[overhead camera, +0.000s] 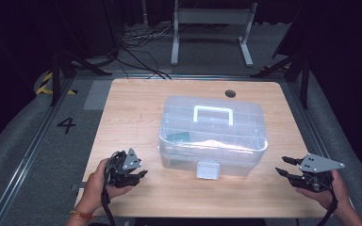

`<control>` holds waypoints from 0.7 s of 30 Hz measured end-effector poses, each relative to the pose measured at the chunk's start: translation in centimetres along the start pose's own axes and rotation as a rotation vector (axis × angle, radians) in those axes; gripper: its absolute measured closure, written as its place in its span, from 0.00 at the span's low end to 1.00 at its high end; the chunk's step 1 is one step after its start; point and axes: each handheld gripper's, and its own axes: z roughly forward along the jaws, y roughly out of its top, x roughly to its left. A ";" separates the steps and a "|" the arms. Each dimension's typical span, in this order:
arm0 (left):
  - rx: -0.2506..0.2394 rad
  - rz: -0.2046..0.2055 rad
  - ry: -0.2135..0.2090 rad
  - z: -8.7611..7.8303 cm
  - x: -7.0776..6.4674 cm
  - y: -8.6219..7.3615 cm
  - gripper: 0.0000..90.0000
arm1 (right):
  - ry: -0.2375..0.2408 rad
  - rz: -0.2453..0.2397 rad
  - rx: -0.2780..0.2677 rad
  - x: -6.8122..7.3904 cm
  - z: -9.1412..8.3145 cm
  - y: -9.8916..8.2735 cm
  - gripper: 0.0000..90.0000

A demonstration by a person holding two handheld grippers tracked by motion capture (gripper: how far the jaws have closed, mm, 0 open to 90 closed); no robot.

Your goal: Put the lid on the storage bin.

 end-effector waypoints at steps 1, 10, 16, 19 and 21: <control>0.000 0.000 0.000 0.0 0.0 0.0 0.53 | 0.000 0.000 0.000 0.0 0.0 0.0 0.59; 0.034 -0.058 0.000 0.8 0.7 -2.9 0.34 | -0.011 0.123 0.025 -1.1 0.8 -4.5 0.50; 0.040 -0.084 -0.049 1.3 1.4 -4.6 0.31 | 0.004 0.212 -0.007 -1.5 0.8 -6.6 0.43; 0.014 -0.111 -0.077 1.3 1.7 -5.4 0.29 | -0.005 0.265 -0.010 -1.7 0.8 -7.7 0.39; -0.014 -0.146 -0.081 1.4 1.9 -6.0 0.24 | -0.018 0.304 -0.007 -1.8 0.8 -8.5 0.36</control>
